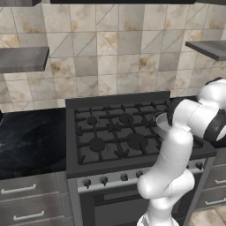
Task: Retrieve the frozen meat and place it in the pot on a burner. Then turn the burner on.
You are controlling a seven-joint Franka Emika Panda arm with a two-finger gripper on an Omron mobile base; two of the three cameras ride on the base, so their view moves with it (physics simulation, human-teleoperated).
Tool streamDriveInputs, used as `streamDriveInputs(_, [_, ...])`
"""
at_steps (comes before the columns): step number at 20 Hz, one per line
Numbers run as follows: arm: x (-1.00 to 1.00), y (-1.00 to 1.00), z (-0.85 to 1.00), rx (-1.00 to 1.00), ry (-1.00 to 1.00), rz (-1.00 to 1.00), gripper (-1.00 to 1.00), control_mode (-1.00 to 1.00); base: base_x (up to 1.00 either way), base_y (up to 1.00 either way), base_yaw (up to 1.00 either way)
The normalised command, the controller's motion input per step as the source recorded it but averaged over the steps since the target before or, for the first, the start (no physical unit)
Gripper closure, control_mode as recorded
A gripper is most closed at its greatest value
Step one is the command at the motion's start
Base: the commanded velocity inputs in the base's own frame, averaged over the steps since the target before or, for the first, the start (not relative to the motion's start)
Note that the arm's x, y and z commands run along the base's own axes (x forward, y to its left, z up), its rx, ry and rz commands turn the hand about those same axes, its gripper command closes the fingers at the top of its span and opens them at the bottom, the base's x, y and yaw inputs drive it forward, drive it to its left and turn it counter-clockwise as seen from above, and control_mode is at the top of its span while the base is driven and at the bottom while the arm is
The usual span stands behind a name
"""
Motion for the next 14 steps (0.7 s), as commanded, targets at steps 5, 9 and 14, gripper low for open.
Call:
streamDriveInputs(5, [0.04,-0.21,-0.24,0.0,0.02,-0.04,-1.0,-1.0,0.0,0.0,0.0])
streamDriveInputs(9, [0.22,-0.29,-0.04,0.01,0.08,-0.12,-1.0,-1.0,0.0,0.0,0.0])
streamDriveInputs(14, [0.32,-0.39,0.0,0.0,0.07,-0.15,-1.0,-1.0,0.0,0.0,0.0])
